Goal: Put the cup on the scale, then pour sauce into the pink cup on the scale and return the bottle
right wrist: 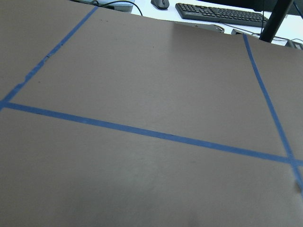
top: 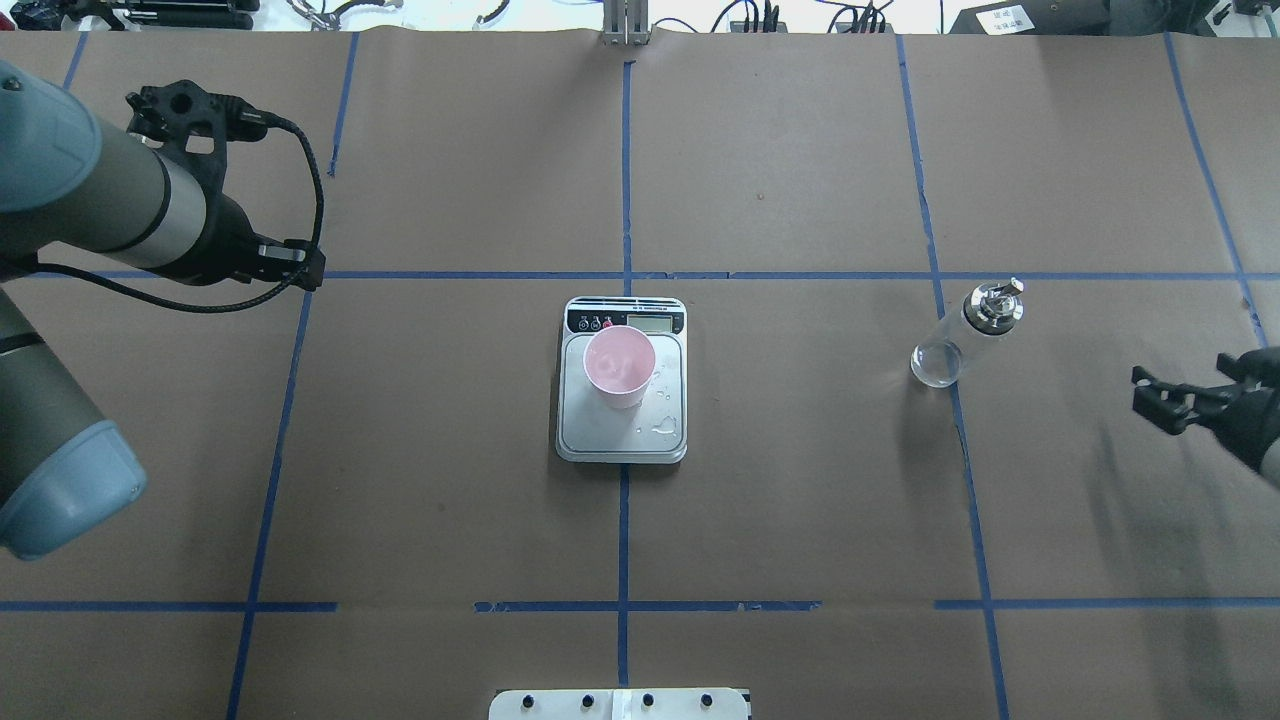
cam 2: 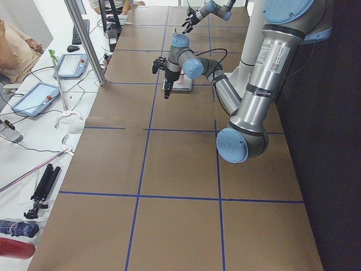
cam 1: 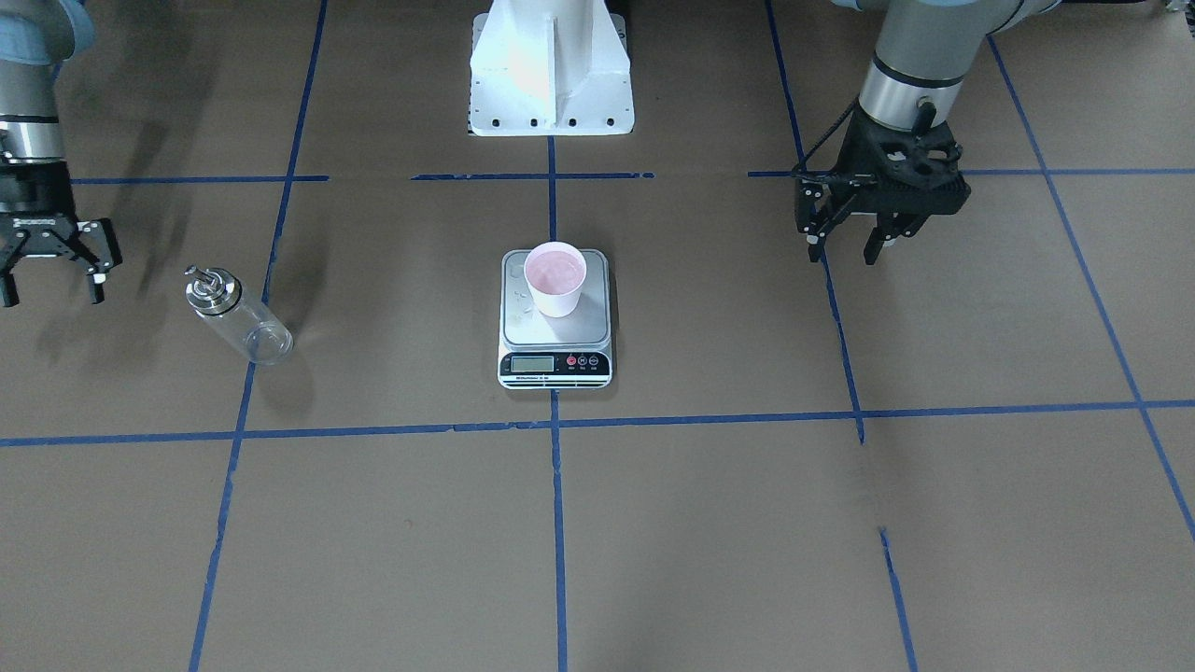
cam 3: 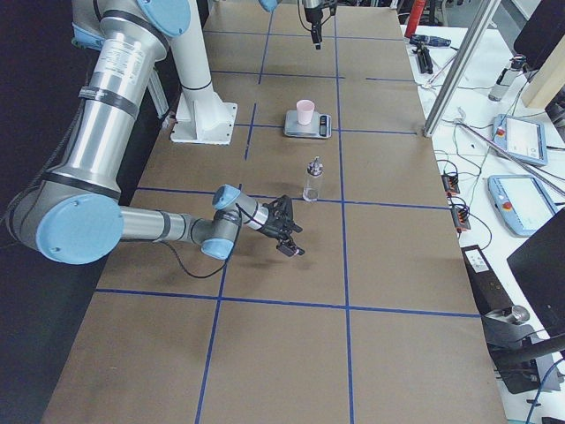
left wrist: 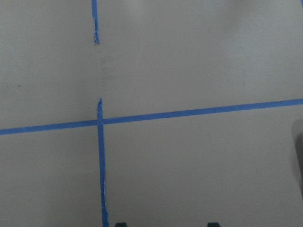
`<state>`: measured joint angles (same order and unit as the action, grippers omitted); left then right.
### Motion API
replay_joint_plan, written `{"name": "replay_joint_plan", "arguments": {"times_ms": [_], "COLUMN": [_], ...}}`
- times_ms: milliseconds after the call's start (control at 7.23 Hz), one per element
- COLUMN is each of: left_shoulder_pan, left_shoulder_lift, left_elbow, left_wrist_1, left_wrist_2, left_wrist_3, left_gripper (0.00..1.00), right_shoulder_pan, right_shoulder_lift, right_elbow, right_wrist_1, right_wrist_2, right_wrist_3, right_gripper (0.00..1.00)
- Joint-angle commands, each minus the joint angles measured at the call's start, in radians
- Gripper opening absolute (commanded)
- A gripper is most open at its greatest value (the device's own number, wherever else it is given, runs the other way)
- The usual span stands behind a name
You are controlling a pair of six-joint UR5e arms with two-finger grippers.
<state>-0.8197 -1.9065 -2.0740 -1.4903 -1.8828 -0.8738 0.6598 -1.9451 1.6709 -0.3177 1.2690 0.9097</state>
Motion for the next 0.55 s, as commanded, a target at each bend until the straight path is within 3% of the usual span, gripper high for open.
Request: {"name": "replay_joint_plan", "arguments": {"times_ms": [0, 138, 415], "left_shoulder_pan": [-0.118, -0.228, -0.481], "left_shoulder_lift": [0.001, 0.001, 0.013], "left_elbow": [0.076, 0.162, 0.469], "left_wrist_1": [-0.04, -0.092, -0.302], "left_wrist_2": [-0.044, -0.149, -0.369], "left_wrist_3": [0.152, 0.271, 0.611], "left_gripper": [0.65, 0.65, 0.66], "right_shoulder_pan": [0.533, 0.69, 0.863], "right_shoulder_lift": [0.158, 0.26, 0.421], "right_elbow": [-0.092, -0.103, -0.102], "right_wrist_1": [-0.118, -0.308, -0.731], "right_wrist_2": [0.597, 0.756, 0.986], "right_wrist_3": [-0.319, -0.453, -0.704], "right_gripper": [1.0, 1.0, 1.0]}}
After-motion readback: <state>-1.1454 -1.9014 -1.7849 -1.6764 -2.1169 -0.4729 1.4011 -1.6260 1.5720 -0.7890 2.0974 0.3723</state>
